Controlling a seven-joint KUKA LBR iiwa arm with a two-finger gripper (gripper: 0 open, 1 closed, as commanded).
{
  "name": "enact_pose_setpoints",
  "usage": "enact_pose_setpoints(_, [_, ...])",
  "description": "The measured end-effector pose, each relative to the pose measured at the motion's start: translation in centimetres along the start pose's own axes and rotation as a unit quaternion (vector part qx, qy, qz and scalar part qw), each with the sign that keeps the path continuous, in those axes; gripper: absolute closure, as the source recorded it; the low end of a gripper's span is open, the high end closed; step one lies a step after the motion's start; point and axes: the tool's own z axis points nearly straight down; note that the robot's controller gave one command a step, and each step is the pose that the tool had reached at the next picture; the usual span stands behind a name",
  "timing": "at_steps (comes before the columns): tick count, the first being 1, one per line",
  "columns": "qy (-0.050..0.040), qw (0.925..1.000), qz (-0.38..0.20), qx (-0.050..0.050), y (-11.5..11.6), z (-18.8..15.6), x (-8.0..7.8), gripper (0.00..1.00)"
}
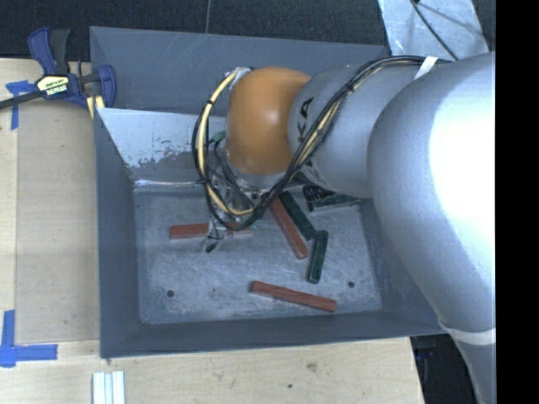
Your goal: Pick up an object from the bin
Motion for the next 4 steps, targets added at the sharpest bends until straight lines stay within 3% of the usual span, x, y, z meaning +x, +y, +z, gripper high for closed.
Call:
enact_pose_setpoints(1, [0.0025, 0.9983, 0.058, 0.001, -1.0, 3.1, -0.5, 0.0])
enact_pose_setpoints(2, [0.0018, 0.9984, 0.057, 0.001, -1.0, 3.1, -0.5, 0.0])
enact_pose_setpoints(3, [0.0004, 0.9984, 0.057, 0.0, -1.0, 2.9, -0.6, 1.0])
enact_pose_setpoints(4, [-0.0005, 0.9984, 0.057, 0.0, -0.9, -0.5, -0.8, 1.0])
